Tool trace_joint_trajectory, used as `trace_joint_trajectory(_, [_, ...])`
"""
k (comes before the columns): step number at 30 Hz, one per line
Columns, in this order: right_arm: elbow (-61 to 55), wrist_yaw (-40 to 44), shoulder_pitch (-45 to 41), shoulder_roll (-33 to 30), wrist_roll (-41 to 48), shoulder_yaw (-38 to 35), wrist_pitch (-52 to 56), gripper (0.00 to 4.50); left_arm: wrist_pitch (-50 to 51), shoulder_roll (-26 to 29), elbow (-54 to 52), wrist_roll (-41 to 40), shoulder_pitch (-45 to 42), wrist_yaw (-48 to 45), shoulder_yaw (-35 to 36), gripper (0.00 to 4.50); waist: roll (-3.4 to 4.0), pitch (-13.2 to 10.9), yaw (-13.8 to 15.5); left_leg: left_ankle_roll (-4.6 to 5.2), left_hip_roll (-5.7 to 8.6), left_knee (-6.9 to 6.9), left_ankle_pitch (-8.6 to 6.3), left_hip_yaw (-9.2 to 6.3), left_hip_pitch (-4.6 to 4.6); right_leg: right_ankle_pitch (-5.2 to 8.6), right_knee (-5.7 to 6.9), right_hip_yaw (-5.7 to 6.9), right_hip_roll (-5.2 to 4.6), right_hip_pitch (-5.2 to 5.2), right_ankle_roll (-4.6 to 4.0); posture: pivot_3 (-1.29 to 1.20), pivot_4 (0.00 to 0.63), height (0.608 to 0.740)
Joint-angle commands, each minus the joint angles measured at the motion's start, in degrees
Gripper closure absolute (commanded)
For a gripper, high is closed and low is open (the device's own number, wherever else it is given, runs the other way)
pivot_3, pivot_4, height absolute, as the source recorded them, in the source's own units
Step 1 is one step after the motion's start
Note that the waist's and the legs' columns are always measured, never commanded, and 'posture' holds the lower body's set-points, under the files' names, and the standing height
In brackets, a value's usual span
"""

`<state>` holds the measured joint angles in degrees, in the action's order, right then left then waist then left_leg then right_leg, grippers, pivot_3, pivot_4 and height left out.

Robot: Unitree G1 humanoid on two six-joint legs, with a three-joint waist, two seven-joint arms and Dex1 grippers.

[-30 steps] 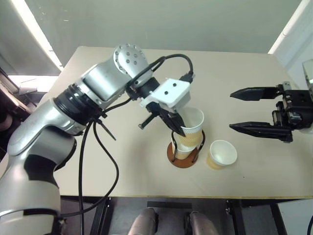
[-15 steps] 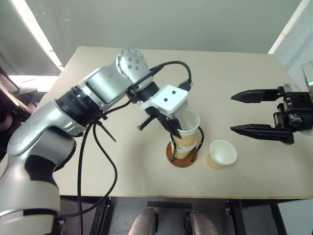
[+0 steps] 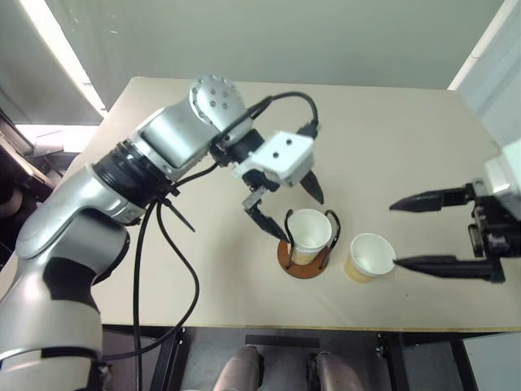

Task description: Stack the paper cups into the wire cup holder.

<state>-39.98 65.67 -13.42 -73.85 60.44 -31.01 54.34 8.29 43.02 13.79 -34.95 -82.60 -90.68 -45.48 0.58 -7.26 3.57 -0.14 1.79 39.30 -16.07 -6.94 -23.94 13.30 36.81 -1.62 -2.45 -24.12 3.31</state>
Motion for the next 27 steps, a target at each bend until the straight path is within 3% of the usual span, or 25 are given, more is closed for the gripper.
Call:
trace_joint_trajectory(1, [-4.7, -2.2, 1.3, -1.1, -1.9, 1.4, -1.2, 0.41, 4.4, 2.4, 0.4, -3.4, 0.8, -1.8, 7.3, 0.02, 0.00, 0.0, -0.1, 0.00, 0.00, 0.00, 0.00, 0.01, 0.01, 0.00, 0.00, 0.00, 0.00, 0.00, 0.00, 0.00, 0.150, 0.740])
trace_joint_trajectory(6, [-5.6, -4.7, 1.8, -2.2, -9.8, 10.4, -4.9, 0.41, 9.8, 4.6, 0.4, -3.1, 3.8, -1.8, 15.1, 0.02, 0.01, 0.0, -0.2, 0.00, -0.01, 0.08, 0.00, 0.02, 0.09, 0.00, 0.01, -0.03, 0.00, 0.02, 0.01, 0.00, 0.150, 0.740])
trace_joint_trajectory(13, [1.3, -3.8, -6.0, -1.9, -24.8, 28.9, -12.0, 0.41, 16.2, 12.4, -7.1, -1.2, 14.2, -1.0, 24.9, 0.02, 0.02, 0.0, -0.6, 0.10, -0.01, 0.26, -0.04, 0.01, 0.07, 0.00, 0.01, -0.03, 0.01, 0.02, 0.05, 0.00, 0.150, 0.740])
trace_joint_trajectory(21, [5.3, 2.8, -6.4, -3.3, -32.1, 34.6, -16.6, 0.41, 25.3, 18.0, -15.0, -2.4, 26.7, 4.1, 36.9, 0.02, 0.01, 0.0, -0.6, 0.18, 0.01, 0.41, -0.08, -0.03, 0.04, 0.00, -0.02, -0.01, 0.02, 0.04, 0.06, 0.00, 0.150, 0.740])
trace_joint_trajectory(27, [5.1, 5.4, -7.9, -2.4, -35.5, 37.5, -18.2, 0.41, 28.4, 18.3, -19.1, -2.7, 32.1, 7.0, 42.5, 0.02, -0.01, 0.0, -0.7, 0.17, 0.01, 0.55, -0.08, -0.02, 0.06, 0.01, -0.01, -0.01, 0.02, 0.07, 0.05, 0.00, 0.150, 0.740])
